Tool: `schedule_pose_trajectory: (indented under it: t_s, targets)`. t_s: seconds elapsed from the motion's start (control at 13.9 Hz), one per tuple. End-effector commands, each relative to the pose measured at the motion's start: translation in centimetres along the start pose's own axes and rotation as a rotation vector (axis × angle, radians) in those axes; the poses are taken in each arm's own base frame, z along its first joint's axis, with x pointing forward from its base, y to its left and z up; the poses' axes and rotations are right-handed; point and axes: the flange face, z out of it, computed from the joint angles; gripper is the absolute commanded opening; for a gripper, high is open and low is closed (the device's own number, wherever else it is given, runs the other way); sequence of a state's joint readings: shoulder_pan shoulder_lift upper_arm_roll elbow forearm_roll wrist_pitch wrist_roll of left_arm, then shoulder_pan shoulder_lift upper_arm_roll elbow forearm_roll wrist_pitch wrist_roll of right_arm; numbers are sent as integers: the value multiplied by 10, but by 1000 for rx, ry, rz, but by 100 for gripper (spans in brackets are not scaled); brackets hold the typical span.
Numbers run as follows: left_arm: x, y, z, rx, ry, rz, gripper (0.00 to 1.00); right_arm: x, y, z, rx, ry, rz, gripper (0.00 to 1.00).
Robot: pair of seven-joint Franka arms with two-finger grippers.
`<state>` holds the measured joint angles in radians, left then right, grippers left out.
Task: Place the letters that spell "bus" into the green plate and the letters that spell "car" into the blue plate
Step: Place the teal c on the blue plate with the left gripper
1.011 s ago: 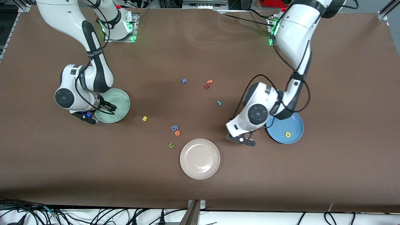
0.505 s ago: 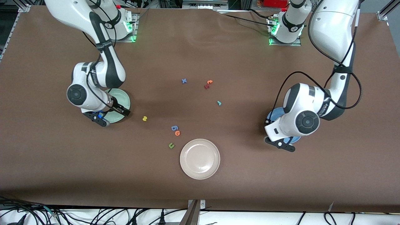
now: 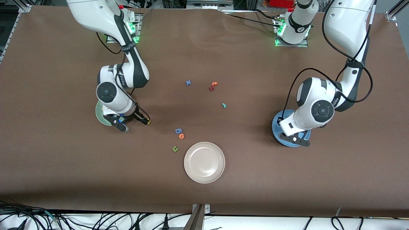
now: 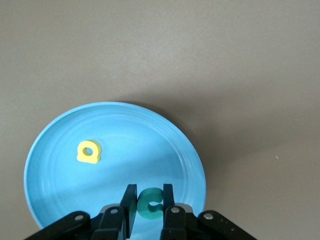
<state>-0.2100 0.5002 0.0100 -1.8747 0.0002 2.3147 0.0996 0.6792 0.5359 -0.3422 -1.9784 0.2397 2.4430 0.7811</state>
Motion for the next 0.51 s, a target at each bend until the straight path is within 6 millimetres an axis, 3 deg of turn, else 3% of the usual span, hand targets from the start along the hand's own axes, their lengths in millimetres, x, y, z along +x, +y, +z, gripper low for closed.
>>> schedule_pose_trajectory:
  t_s: [0.0, 0.07, 0.22, 0.29, 0.36, 0.43]
  targets:
    - [-35, -11, 15, 20, 73, 6, 28, -6, -11, 12, 17, 20, -87, 98]
    - [-35, -11, 20, 19, 68, 6, 33, -9, -15, 14, 26, 25, -92, 98]
    - [-33, -12, 21, 19, 67, 7, 91, -10, -17, 21, 31, 39, -101, 98]
    - [-27, -13, 12, 20, 78, 5, 100, -16, -21, 23, 39, 43, -116, 96]
    - [-23, -13, 5, 17, 71, 1, 100, -18, -23, 25, 43, 43, -127, 95]
    - [-14, -2, -6, 6, 66, -4, 100, -16, -22, 25, 44, 44, -141, 94]
